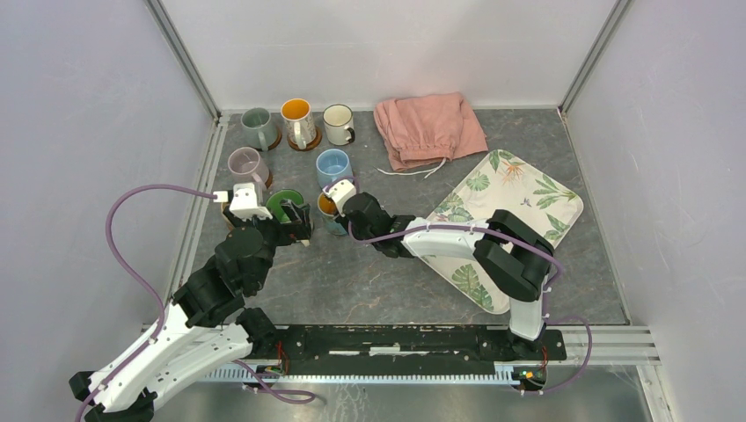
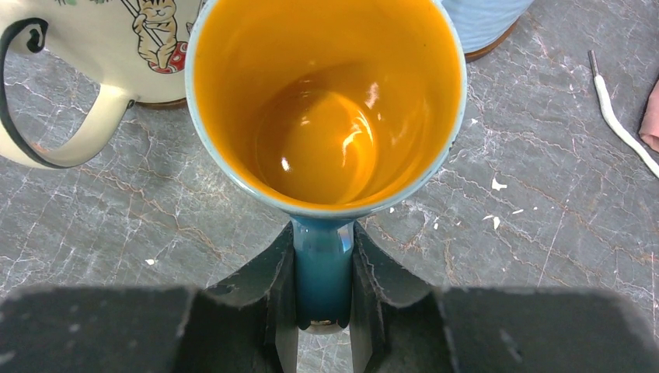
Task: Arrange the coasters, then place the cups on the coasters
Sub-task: Place the cup on the coaster.
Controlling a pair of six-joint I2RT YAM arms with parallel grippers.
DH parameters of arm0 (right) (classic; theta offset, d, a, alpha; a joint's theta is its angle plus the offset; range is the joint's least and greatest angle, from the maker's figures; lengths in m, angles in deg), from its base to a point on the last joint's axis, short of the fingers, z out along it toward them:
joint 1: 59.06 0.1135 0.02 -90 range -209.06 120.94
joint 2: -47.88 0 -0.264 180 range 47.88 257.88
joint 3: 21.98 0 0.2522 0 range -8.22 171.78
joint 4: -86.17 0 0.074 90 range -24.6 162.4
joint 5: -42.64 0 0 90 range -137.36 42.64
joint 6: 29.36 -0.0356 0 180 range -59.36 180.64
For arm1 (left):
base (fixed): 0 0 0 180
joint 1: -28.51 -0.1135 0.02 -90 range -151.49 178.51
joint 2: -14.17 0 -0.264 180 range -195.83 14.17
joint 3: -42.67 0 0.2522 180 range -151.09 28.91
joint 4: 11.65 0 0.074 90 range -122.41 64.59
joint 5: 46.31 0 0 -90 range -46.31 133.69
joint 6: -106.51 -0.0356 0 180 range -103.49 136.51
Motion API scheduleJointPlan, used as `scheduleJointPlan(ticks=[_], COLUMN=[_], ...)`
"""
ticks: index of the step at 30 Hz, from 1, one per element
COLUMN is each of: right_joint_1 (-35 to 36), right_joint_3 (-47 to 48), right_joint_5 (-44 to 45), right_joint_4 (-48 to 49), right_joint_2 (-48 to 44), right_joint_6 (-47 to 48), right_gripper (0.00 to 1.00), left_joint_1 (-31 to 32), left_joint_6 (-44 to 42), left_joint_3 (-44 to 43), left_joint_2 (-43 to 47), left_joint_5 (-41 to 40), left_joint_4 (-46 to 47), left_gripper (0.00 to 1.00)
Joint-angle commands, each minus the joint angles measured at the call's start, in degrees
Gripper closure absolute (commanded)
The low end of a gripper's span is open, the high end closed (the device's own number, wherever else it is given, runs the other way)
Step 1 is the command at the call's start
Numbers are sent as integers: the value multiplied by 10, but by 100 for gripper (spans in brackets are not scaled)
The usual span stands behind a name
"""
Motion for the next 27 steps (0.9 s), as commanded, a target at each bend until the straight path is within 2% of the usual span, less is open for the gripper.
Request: scheduleJointPlan(ticks=[1,20,27], right_joint_1=[4,4,4], right_joint_3=[-1,-23,-23], right_joint_5=[13,21,15], right_joint_4=[66,71,70], right_joint_2=[-35,-53,-56], right_joint_6=[-7,-19,-19], right_gripper=[97,72,56], left_joint_1=[1,1,1], left_joint_6=[-20,-19,-19], left_joint_3=[1,2,3], left_joint_2=[0,5,6], left_joint_5=[-1,3,4], left_joint_4=[14,13,13], left_gripper=[0,0,0])
